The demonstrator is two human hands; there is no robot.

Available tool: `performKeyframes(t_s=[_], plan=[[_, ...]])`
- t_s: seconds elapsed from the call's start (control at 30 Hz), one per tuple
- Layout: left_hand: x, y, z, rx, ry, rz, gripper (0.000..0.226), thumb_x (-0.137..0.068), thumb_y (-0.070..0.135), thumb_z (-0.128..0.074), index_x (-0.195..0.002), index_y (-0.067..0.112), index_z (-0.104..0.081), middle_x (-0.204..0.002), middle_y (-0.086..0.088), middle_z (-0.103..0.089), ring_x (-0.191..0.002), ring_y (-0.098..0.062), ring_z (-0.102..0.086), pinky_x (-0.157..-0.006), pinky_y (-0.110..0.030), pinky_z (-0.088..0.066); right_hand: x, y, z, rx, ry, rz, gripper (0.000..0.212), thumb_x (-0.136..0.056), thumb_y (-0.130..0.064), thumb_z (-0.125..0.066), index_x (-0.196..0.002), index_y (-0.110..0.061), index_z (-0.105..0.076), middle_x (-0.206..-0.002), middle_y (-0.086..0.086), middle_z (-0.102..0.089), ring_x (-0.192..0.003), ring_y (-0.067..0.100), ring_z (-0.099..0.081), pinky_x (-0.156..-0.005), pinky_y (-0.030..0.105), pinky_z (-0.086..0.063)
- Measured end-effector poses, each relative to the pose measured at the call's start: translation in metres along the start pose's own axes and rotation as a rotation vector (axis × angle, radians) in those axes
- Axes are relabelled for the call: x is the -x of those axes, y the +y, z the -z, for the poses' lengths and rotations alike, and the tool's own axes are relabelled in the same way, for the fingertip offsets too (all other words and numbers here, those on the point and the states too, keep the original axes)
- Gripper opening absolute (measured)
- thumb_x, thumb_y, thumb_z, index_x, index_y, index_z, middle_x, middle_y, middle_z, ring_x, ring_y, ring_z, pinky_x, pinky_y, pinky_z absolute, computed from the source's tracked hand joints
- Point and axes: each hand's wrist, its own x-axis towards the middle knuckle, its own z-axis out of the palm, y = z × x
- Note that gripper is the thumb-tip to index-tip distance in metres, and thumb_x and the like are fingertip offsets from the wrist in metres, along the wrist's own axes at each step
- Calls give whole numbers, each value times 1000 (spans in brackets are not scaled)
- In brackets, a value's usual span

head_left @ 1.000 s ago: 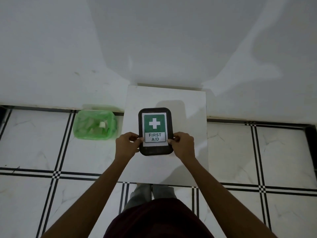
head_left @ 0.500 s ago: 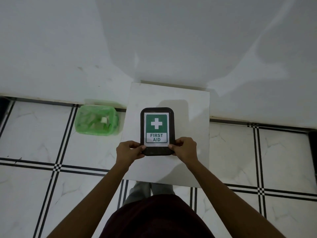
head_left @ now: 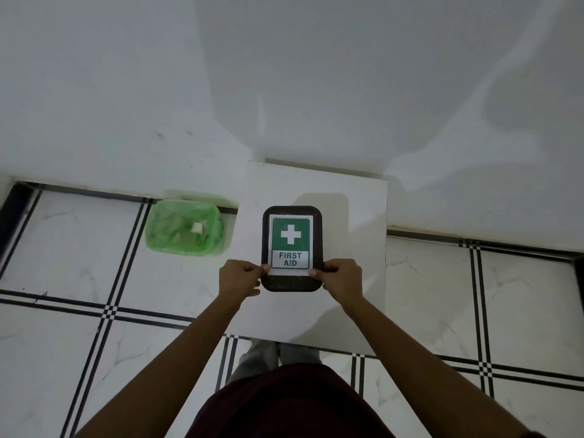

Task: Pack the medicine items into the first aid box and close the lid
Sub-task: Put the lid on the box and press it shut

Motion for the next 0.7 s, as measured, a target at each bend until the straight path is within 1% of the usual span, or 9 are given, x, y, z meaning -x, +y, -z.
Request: performKeyframes(t_s=[0.07, 0.13, 0.23, 0.3, 0.37, 0.47, 0.53, 0.6, 0.7], plan=[[-3, 6, 2, 67, 28, 9, 28, -83, 27, -70, -92, 0, -71, -86, -16, -70, -73, -26, -66, -59, -35, -60, 1, -3, 4, -127, 33, -6, 22, -81, -19, -74, -97, -4, -74, -92, 13, -74, -77, 23, -66, -82, 42, -58], [-8, 12, 1, 99, 69, -15, 29, -82, 25, -70, -94, -1, -71, -85, -17, -70, -74, -26, -65, -64, -36, -59, -2, -7, 5, -202, 78, -35, 19, -83, -16, -72, -99, -6, -74, -92, 11, -74, -82, 24, -67, -85, 46, -58], [-11, 16, -1, 135, 74, -4, 23, -80, 20, -73, -89, -1, -70, -85, -17, -70, -77, -27, -67, -63, -32, -56, -7, -7, 3, -194, 75, -60, 12, -83, -14, -71, -91, -7, -75, -77, 6, -71, -80, 29, -70, -81, 48, -59], [-13, 16, -3, 144, 54, 20, 19, -81, 17, -71, -89, -1, -70, -87, -19, -71, -79, -29, -69, -65, -35, -57, -9, -6, 3, -169, 69, -64, 9, -82, -14, -71, -85, -6, -75, -72, 5, -69, -76, 29, -70, -78, 47, -60], [-16, 17, -5, 120, 57, 19, 18, -82, 14, -70, -88, -2, -70, -88, -22, -72, -80, -34, -70, -72, -41, -59, -12, -6, 2, -151, 66, -72, 10, -82, -15, -72, -83, -5, -75, -75, 9, -71, -74, 28, -70, -78, 46, -60], [-20, 19, -9, 37, 105, -19, 15, -81, 13, -71, -74, 0, -71, -77, -21, -71, -75, -38, -70, -77, -47, -59, -17, -8, 0, -86, 81, -70, 15, -83, -16, -71, -85, -2, -74, -82, 15, -73, -75, 29, -69, -78, 45, -60], [-22, 20, -10, 20, 109, -16, 15, -80, 12, -72, -71, 0, -71, -75, -20, -71, -72, -37, -70, -76, -47, -59, -20, -7, -2, -59, 79, -71, 15, -83, -16, -71, -80, -1, -73, -81, 17, -73, -74, 30, -69, -77, 46, -60], [-22, 23, -10, 15, 100, -6, 14, -79, 10, -72, -75, -3, -71, -75, -20, -71, -70, -36, -70, -74, -46, -60, -23, -5, -2, -54, 76, -81, 15, -82, -15, -72, -74, -3, -71, -78, 16, -72, -72, 30, -69, -75, 47, -60], [-25, 27, -4, 85, 62, 73, 12, -78, 8, -73, -73, -2, -67, -81, -21, -70, -68, -31, -68, -63, -40, -61, -26, -8, 5, -97, 17, -127, 11, -79, -12, -75, -74, -4, -72, -80, 17, -72, -75, 33, -71, -74, 45, -61]])
